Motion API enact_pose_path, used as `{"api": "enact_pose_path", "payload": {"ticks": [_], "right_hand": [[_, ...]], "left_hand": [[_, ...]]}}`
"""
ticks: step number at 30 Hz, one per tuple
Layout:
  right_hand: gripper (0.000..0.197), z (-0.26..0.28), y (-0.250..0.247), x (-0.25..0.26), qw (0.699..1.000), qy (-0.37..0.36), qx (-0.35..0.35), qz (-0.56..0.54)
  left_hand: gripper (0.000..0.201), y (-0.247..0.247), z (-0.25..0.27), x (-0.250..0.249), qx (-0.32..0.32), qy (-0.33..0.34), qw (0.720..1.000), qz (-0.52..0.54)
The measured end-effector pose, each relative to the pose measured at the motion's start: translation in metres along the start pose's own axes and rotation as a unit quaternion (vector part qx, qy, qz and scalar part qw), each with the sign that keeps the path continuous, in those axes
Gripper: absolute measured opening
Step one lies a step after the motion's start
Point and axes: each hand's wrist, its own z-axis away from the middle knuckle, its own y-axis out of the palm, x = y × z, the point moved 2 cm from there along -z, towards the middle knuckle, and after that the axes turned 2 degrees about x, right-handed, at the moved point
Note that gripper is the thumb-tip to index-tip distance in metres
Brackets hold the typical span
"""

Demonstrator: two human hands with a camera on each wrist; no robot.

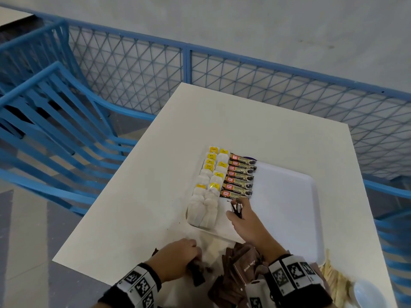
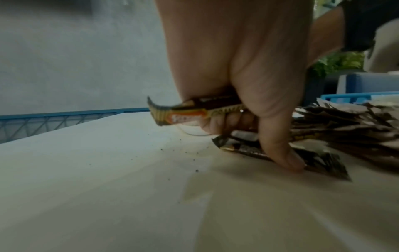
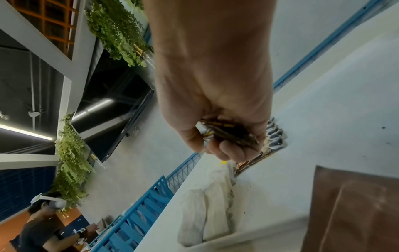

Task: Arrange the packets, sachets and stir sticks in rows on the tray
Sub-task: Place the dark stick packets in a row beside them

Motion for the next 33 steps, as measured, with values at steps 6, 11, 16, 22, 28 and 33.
{"api": "enact_pose_path", "payload": {"ticks": [6, 11, 16, 22, 28, 33], "right_hand": [[0.022, 0.006, 0.002, -0.004, 1.0, 0.014, 0.009, -0.012], [0.018, 0.012, -0.005, 0.01, 0.997, 0.022, 0.044, -0.062], [0.007, 0.019, -0.013, 0.033, 0.994, -0.081, 0.071, 0.009], [0.022, 0.023, -0.009, 0.047, 0.982, -0.155, 0.104, -0.027], [0.019, 0.022, -0.004, 0.05, 0.981, -0.153, 0.12, -0.002], [0.043, 0.023, -0.001, 0.047, 0.982, -0.147, 0.105, 0.05]], "left_hand": [[0.031, 0.0, -0.005, 0.001, -0.032, -0.023, 0.999, -0.007], [0.012, -0.025, -0.001, 0.001, -0.166, -0.065, 0.945, 0.273], [0.011, -0.054, -0.004, 0.0, -0.22, -0.046, 0.765, 0.603], [0.013, -0.077, -0.009, -0.018, -0.25, -0.033, 0.718, 0.648], [0.027, -0.081, -0.011, -0.022, -0.279, -0.009, 0.704, 0.653], [0.017, -0.083, -0.011, -0.026, -0.289, 0.0, 0.706, 0.647]]}}
